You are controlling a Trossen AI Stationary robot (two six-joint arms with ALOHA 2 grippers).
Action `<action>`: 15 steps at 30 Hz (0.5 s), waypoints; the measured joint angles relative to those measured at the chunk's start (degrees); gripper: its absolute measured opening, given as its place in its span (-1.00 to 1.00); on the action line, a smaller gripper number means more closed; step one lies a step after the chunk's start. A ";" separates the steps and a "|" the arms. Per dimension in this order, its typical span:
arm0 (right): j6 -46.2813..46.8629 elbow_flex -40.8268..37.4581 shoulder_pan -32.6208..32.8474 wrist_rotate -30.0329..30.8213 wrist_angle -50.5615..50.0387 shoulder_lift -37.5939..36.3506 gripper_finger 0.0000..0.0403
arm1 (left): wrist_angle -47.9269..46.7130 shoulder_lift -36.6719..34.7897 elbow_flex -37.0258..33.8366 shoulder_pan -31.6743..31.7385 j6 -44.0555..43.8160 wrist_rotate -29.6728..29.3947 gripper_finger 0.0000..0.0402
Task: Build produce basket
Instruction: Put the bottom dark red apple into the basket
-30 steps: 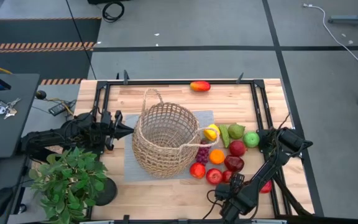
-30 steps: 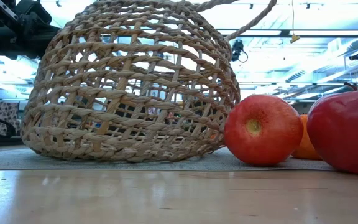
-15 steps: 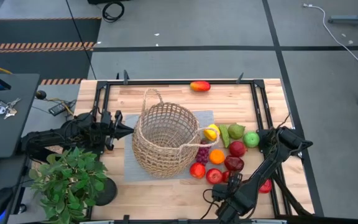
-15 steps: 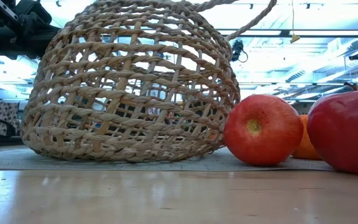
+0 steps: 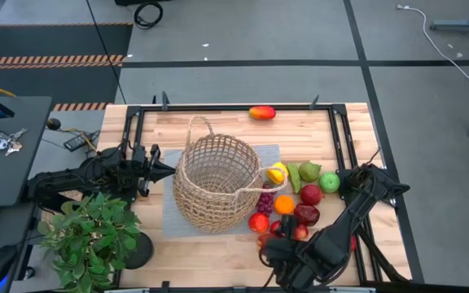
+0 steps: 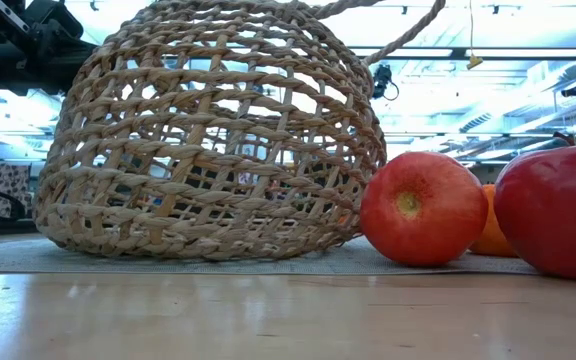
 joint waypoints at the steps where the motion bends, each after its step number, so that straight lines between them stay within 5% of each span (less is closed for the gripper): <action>1: -1.99 1.16 -0.19 2.36 0.27 0.00 0.75 | 0.00 0.00 0.01 0.01 -0.01 -0.01 -0.84; 6: -11.34 7.02 -1.37 10.17 1.64 0.00 0.75 | 0.00 0.01 0.00 -0.01 0.00 -0.02 -0.82; 15: -23.12 17.65 -5.61 10.11 2.11 0.00 0.75 | 0.00 -0.01 0.01 -0.01 0.00 0.00 -0.85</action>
